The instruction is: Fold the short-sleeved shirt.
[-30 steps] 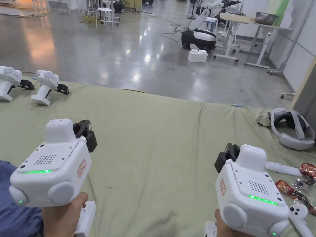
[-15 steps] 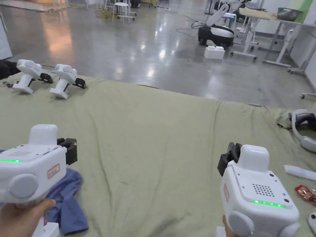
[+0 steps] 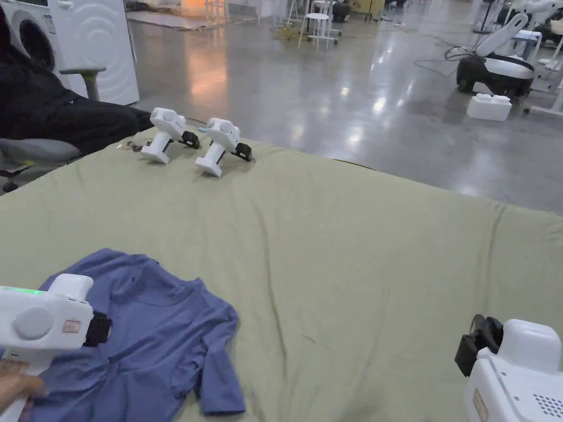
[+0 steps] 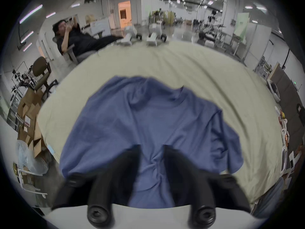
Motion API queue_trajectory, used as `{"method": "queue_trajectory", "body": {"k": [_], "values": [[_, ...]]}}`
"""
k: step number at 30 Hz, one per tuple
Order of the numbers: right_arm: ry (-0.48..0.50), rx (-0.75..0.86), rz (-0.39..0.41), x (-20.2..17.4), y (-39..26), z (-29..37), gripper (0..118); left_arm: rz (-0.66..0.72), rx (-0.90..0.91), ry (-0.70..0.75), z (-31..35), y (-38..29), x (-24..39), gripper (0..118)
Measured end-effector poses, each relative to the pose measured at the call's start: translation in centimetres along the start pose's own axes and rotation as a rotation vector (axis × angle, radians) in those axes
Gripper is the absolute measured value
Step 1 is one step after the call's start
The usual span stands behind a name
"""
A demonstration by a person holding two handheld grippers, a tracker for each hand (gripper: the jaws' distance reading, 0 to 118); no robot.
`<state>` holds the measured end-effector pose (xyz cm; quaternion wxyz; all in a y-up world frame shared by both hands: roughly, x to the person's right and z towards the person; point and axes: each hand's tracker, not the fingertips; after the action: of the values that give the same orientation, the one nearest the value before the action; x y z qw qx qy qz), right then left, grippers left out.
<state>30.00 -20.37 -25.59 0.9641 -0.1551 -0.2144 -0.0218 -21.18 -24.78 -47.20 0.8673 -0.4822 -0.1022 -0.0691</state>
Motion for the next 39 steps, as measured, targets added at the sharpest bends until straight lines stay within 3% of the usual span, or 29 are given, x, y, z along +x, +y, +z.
{"method": "queue_trajectory", "body": {"k": [1,3,5,11,13,15,16,17,18,20,23,28,32,39], "values": [[0.000,-0.009,0.002,-0.1,-0.2,-0.1,14,0.006,-0.024,-0.053,-0.9,-0.6,-0.5,73],[0.000,-0.023,0.008,-0.2,-0.6,-0.2,14,0.041,-0.062,-0.095,-2.5,-1.3,-1.7,74],[-0.002,-0.036,0.013,-0.1,-1.0,-0.3,14,0.054,-0.085,-0.041,-3.4,-1.8,-1.7,74],[-0.013,-0.077,0.014,-0.1,-1.7,-0.5,14,0.072,-0.136,-0.084,-6.4,-2.2,0.4,74],[-0.014,-0.086,0.010,-0.1,-1.9,-0.6,14,0.040,-0.124,0.015,-6.8,-2.1,1.5,74],[-0.014,-0.089,0.007,-0.2,-2.0,-0.6,14,0.083,-0.118,0.048,-6.4,-1.6,2.2,67],[-0.013,-0.091,0.005,-0.3,-2.1,-0.6,14,0.094,-0.114,0.020,-6.4,-1.7,2.1,57],[-0.012,-0.094,0.002,-0.5,-2.1,-0.7,14,0.096,-0.100,0.011,-6.3,-1.8,2.2,31],[-0.007,-0.099,0.000,-0.6,-2.2,-0.8,14,0.107,-0.087,0.018,-6.3,-1.8,2.3,19],[0.001,-0.108,0.001,-1.0,-2.3,-0.9,14,0.108,-0.093,0.020,-6.9,-1.9,2.0,11],[0.011,-0.109,0.014,-1.5,-2.4,-0.7,14,0.086,-0.076,0.010,-6.7,-2.0,1.5,9],[0.018,-0.106,0.029,-1.6,-2.5,-0.5,14,0.223,0.136,-0.065,-3.6,-1.6,0.3,8],[0.014,-0.104,0.013,-1.4,-2.3,-0.4,14,0.156,0.256,-0.052,-0.6,-0.1,0.9,7],[0.005,-0.060,0.004,-0.8,-1.2,0.4,14,0.161,0.445,-0.120,5.4,4.6,2.4,7]]}}
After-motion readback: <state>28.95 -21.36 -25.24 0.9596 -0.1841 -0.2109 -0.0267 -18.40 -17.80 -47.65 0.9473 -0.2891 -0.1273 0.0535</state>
